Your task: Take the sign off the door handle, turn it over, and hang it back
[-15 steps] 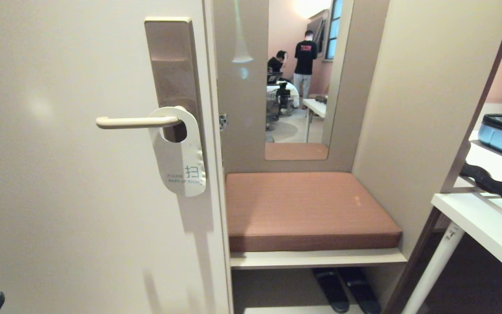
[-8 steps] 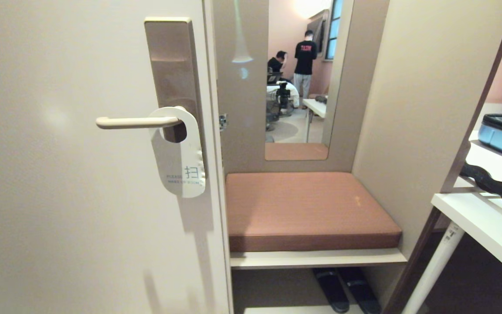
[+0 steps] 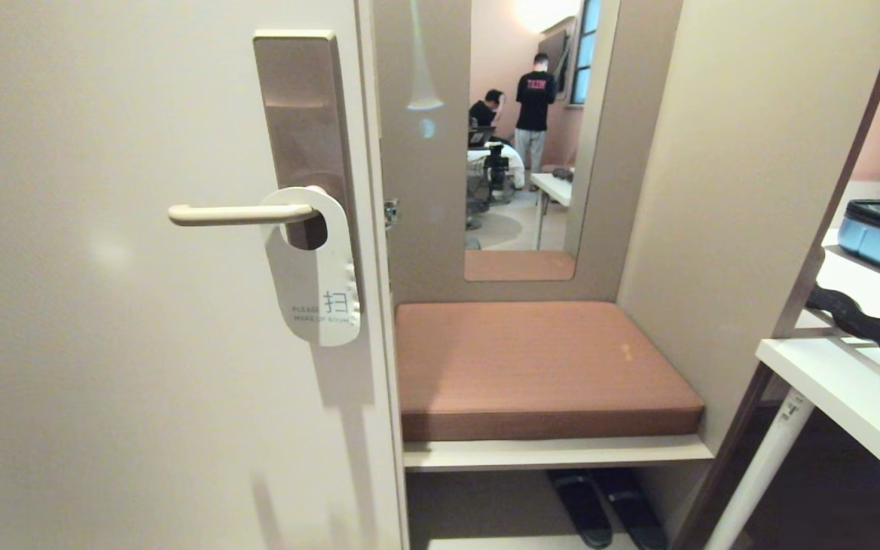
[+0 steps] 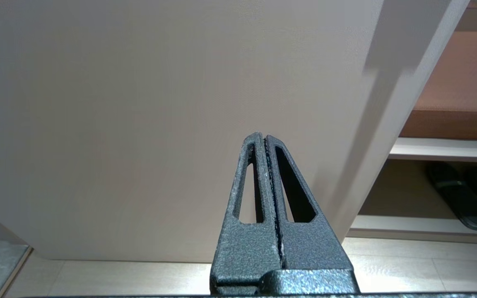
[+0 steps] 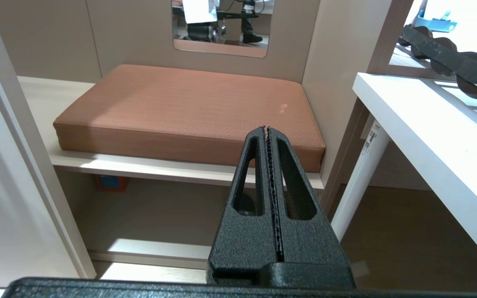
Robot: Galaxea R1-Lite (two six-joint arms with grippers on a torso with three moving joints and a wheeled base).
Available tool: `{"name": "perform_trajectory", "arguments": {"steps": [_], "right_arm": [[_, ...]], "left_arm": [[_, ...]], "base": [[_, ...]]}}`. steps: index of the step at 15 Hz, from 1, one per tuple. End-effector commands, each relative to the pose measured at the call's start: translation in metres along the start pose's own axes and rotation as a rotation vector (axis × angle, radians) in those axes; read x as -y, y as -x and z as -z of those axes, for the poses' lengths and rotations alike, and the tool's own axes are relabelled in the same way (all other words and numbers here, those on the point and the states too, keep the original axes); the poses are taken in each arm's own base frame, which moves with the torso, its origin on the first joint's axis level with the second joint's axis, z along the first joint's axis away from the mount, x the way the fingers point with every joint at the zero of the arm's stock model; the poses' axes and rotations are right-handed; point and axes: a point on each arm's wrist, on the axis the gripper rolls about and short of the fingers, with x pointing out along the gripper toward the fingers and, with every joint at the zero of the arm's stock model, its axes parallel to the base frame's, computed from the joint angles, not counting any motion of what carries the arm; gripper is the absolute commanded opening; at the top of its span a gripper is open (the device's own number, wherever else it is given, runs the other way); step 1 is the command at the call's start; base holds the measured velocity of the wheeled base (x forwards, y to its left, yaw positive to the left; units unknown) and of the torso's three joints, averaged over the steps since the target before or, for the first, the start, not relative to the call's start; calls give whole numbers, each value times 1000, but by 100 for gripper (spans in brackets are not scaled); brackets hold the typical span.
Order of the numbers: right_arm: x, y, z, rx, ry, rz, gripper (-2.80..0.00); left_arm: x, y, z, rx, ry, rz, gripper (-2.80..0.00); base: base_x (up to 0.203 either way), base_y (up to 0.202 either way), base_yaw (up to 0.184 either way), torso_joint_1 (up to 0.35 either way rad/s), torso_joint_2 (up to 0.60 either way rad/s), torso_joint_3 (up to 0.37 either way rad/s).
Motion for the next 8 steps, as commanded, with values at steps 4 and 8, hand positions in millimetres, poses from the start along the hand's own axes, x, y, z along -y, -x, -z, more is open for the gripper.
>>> {"name": "perform_trajectory", "arguments": {"steps": [4,8], "right_arm": [[0,0,0,-1,1,-1,-280],[0,0,0,0,0,-2,-280]], "left_arm": [[0,5,9,-5,-9,41,-280],[0,12,11,80,-7,68,-280]], "base": [[0,0,0,0,0,0],[0,0,0,0,0,0]]}}
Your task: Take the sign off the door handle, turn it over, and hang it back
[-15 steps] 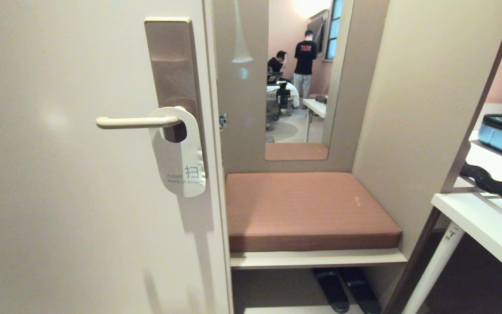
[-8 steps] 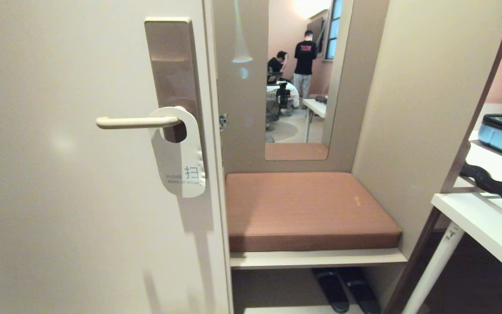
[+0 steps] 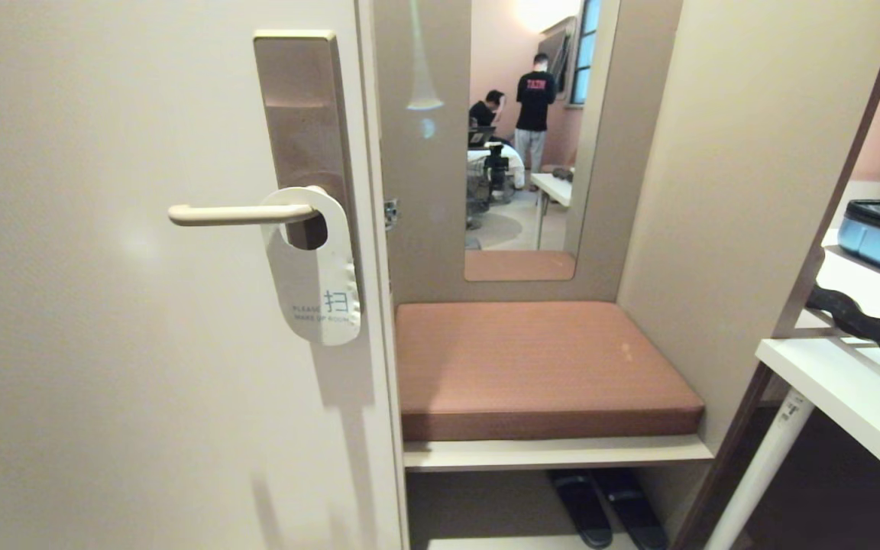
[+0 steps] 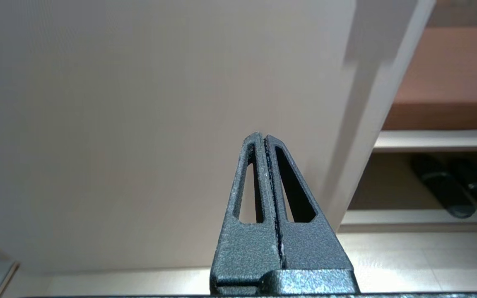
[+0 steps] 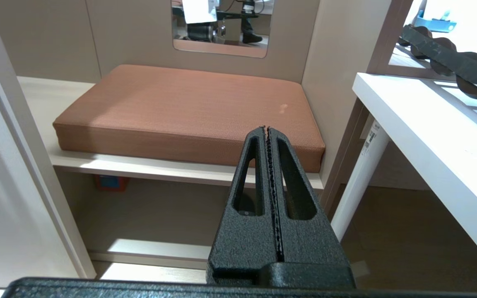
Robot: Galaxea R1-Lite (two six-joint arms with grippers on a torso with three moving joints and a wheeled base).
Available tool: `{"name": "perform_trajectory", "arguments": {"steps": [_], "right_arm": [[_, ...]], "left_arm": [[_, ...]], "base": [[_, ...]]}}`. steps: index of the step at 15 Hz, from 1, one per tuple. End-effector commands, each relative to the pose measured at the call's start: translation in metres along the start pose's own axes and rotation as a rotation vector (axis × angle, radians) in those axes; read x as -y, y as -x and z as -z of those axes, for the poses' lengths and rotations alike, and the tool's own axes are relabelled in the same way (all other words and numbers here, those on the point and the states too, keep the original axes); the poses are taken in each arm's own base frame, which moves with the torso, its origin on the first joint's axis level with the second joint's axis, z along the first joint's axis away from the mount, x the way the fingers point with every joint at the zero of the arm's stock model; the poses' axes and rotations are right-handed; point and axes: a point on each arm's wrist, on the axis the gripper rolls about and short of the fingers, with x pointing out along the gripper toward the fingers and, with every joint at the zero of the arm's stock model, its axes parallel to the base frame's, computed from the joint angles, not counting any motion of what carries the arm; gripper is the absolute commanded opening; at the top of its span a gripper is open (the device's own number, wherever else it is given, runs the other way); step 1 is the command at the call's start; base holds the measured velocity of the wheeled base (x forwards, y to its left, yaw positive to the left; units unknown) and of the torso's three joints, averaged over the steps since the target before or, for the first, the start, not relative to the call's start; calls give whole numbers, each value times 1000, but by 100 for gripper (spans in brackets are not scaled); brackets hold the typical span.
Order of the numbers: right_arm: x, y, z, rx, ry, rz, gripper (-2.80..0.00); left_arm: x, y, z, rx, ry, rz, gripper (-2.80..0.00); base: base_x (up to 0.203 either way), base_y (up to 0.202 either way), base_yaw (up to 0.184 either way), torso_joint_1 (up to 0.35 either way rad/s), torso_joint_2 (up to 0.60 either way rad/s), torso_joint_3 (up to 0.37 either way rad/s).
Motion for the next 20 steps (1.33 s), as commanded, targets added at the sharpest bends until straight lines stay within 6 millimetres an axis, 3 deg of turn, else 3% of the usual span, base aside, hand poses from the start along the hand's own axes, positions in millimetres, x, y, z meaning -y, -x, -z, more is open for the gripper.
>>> {"name": "perform_trajectory", "arguments": {"steps": [1,5,20], "right_arm": [[0,0,0,-2,0,-1,-280],[0,0,0,-2,0,0,-280],[0,0,0,-1,0,-1,-280]], "left_arm": [[0,6,2,75,0,11,-280],[0,11,4,158,0,17,-280],[-1,12,4,164,92,5,-280]], "base": [[0,0,0,0,0,0],[0,0,0,0,0,0],[0,0,0,0,0,0]]}}
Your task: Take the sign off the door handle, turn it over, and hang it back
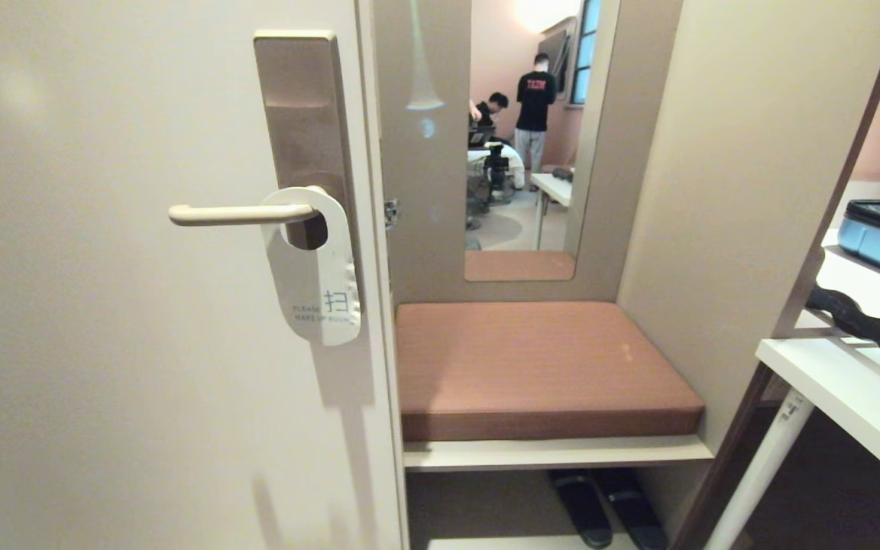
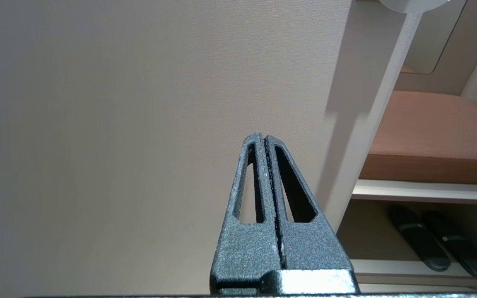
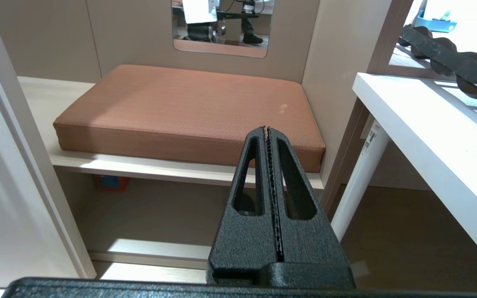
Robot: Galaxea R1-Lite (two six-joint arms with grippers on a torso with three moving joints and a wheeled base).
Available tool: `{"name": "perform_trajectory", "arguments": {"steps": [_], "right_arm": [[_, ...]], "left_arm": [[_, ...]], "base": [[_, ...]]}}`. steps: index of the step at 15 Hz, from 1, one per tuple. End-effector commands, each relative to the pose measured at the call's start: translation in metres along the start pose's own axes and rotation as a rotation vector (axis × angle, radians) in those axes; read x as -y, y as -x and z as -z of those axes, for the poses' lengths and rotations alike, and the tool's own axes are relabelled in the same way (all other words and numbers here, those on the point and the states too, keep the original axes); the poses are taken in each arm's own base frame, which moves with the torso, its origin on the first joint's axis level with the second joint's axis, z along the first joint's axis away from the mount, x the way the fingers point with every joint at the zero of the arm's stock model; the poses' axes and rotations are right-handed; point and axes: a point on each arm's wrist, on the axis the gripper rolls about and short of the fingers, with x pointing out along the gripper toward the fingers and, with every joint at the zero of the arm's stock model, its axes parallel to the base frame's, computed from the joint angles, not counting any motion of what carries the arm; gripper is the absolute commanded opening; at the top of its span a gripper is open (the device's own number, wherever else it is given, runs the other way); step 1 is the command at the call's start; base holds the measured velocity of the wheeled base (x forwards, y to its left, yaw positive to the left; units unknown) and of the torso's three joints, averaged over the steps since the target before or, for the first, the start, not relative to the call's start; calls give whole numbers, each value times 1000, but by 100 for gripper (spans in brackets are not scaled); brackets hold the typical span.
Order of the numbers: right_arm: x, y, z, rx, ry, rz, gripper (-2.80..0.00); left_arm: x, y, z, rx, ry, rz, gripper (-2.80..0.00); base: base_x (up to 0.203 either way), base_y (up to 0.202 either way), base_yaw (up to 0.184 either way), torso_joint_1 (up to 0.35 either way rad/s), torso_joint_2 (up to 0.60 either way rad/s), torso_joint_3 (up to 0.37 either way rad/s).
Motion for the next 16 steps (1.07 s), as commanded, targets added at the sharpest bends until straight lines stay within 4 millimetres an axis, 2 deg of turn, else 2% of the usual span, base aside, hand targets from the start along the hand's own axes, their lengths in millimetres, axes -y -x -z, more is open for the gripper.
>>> {"name": "perform_trajectory", "arguments": {"steps": [1,16], "right_arm": [[0,0,0,-2,0,-1,-280],[0,0,0,-1,6,-1,-280]], "left_arm": [[0,0,0,1,1,-1,-280],[0,0,0,2,1,-3,-280]], "base": [[0,0,0,0,0,0],[0,0,0,0,0,0]]}}
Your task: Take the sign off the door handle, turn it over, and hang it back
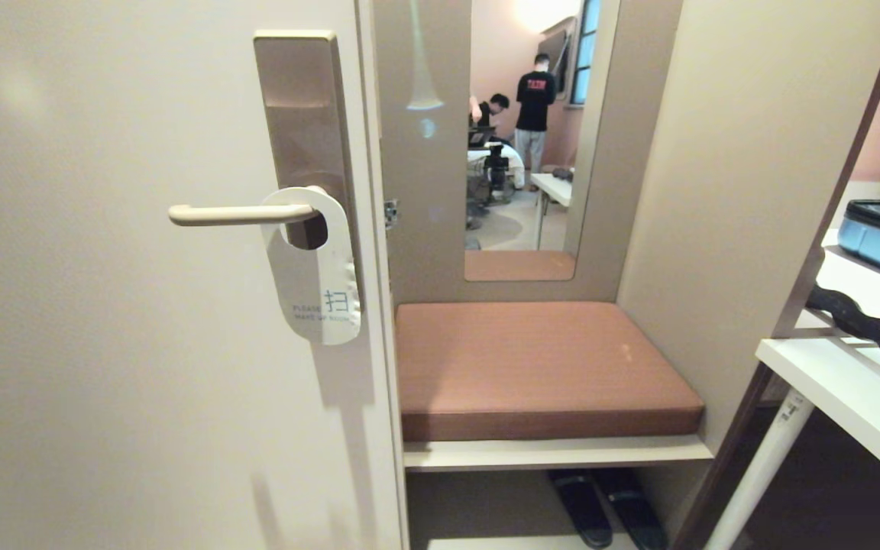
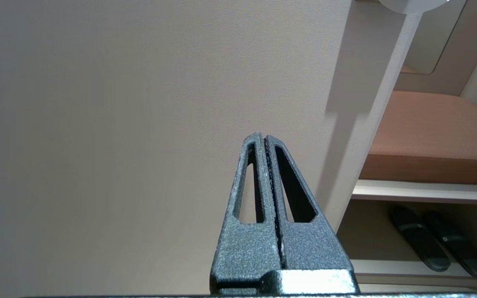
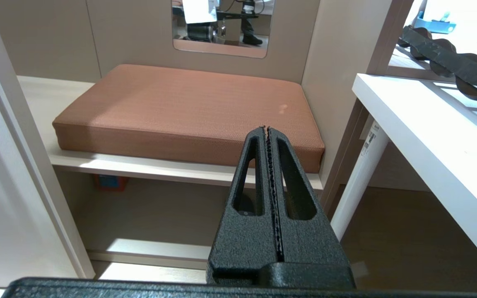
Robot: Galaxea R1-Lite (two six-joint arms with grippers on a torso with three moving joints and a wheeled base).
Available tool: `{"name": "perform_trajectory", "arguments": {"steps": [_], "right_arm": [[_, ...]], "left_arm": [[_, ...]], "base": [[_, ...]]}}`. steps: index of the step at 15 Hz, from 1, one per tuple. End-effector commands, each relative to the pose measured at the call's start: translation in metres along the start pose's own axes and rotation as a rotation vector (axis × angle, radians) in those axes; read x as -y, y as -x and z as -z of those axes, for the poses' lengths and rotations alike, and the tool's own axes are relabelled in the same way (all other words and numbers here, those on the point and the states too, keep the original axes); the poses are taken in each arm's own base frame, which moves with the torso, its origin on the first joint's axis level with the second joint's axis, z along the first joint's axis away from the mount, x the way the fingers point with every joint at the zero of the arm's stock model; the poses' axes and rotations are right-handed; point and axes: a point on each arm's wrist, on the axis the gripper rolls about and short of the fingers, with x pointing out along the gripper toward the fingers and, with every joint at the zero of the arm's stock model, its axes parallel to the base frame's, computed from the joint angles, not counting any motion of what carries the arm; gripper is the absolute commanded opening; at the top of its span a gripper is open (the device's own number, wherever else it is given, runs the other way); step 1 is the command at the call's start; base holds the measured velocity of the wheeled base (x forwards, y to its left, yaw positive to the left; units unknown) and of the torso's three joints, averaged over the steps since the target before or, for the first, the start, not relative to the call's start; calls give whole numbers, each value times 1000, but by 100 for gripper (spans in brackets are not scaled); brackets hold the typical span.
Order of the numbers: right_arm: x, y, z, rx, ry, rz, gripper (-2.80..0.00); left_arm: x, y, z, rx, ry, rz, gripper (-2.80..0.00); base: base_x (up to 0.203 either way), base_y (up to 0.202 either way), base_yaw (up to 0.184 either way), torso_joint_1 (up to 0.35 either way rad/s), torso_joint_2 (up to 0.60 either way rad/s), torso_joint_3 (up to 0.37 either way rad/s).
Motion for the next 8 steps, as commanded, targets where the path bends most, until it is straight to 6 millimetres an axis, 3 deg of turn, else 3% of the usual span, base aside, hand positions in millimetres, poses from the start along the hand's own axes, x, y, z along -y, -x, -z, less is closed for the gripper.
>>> {"name": "perform_trajectory", "arguments": {"steps": [1,8], "right_arm": [[0,0,0,-1,2,-1,-280],[0,0,0,-1,-6,-1,-280]], "left_arm": [[0,0,0,1,1,-1,-280],[0,0,0,1,1,-1,-280]], "base": [[0,0,0,0,0,0],[0,0,0,0,0,0]]}}
